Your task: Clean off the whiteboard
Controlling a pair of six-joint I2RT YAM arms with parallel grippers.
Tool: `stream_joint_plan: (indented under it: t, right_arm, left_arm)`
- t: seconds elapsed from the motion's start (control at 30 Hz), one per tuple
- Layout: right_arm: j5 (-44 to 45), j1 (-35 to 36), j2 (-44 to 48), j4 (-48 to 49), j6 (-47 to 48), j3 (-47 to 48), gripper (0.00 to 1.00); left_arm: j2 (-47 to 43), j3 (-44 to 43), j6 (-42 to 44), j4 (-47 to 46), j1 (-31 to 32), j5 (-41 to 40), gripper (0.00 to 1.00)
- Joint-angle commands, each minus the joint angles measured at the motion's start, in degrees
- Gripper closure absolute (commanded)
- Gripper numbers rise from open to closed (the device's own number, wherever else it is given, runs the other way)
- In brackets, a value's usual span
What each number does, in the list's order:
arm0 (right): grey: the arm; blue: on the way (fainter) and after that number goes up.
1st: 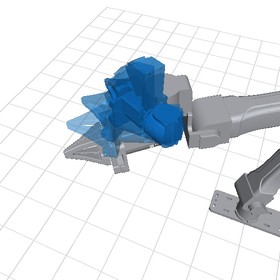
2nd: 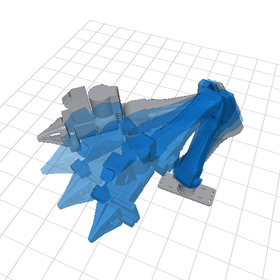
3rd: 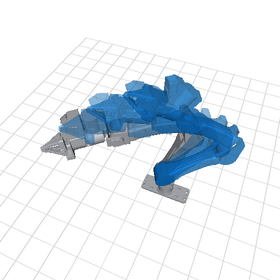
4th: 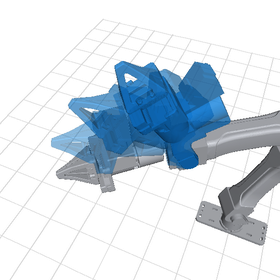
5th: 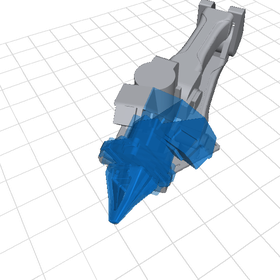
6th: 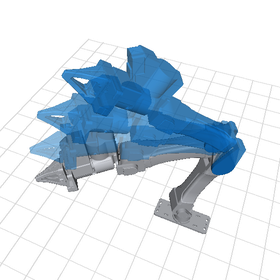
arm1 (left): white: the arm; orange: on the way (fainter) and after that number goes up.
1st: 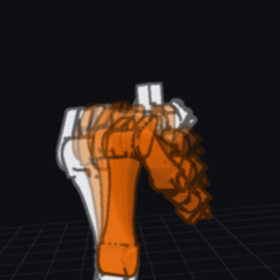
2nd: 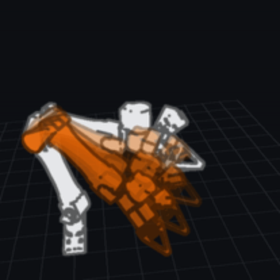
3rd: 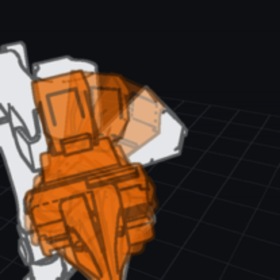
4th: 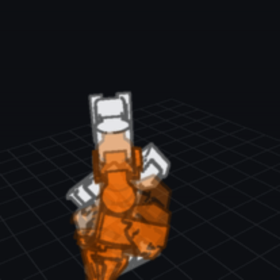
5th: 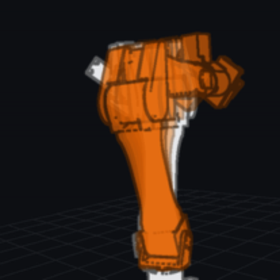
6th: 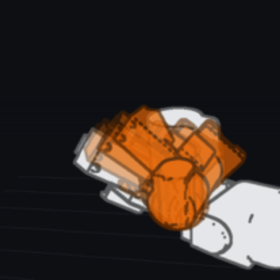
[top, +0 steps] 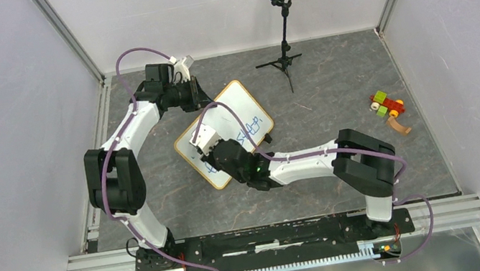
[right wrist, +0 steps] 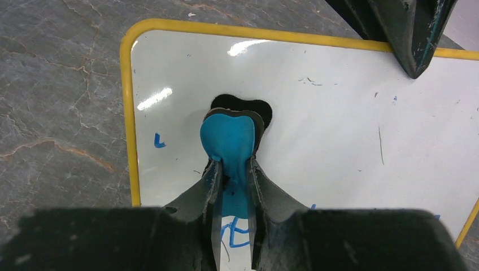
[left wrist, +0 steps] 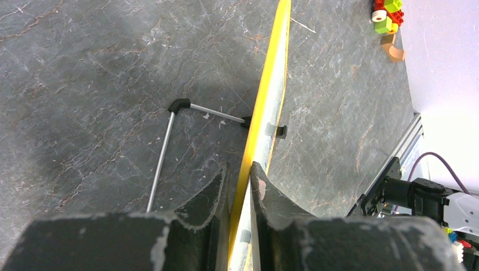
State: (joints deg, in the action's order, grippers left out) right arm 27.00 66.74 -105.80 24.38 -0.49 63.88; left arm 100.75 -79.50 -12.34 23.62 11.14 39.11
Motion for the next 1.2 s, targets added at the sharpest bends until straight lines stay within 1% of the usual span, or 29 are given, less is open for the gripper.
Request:
stream_joint_plan:
  t: [0.0, 0.07, 0.17, 0.33, 0.57, 0.83, 1.03, 1.17]
  right_arm:
    - [2.5, 0.1, 0.4, -1.5, 0.0, 0.6, 0.78]
    - [2.0, 2.0, -0.7, -1.4, 2.5, 2.2, 0.78]
    - [0.5, 4.5, -3.1, -1.9, 3.8, 5.4, 0.78]
    - [-1.8, 5.5, -5.2, -1.3, 4.2, 8.4, 0.78]
    - [-1.8, 5.6, -5.2, 0.9, 5.7, 9.0, 0.77]
    - [-6.5, 5.9, -5.2, 1.2, 6.7, 8.8, 0.77]
    - [-5.7, 6.6, -5.1, -0.8, 8.1, 7.3, 0.77]
    - [-3.6, 6.6, -5.0, -1.9, 7.9, 6.1, 0.78]
  left_arm:
    - [-2.0, -0.2, -1.0, 3.0, 0.9, 0.5, 0.98]
    - [-2.0, -0.1, -0.9, 3.0, 0.9, 0.5, 0.98]
    - [-2.0, -0.1, -0.9, 3.0, 0.9, 0.4, 0.98]
    - [-2.0, -0.1, -0.9, 3.0, 0.9, 0.4, 0.98]
    - [-2.0, 0.0, -0.8, 3.0, 1.0, 0.2, 0.98]
    - [-1.9, -0.1, -0.6, 3.5, 1.2, 0.0, 0.98]
    - [-1.9, -0.2, -0.4, 3.4, 1.2, -0.1, 0.98]
    - [-1.7, -0.1, -0.5, 3.5, 1.2, 0.1, 0.98]
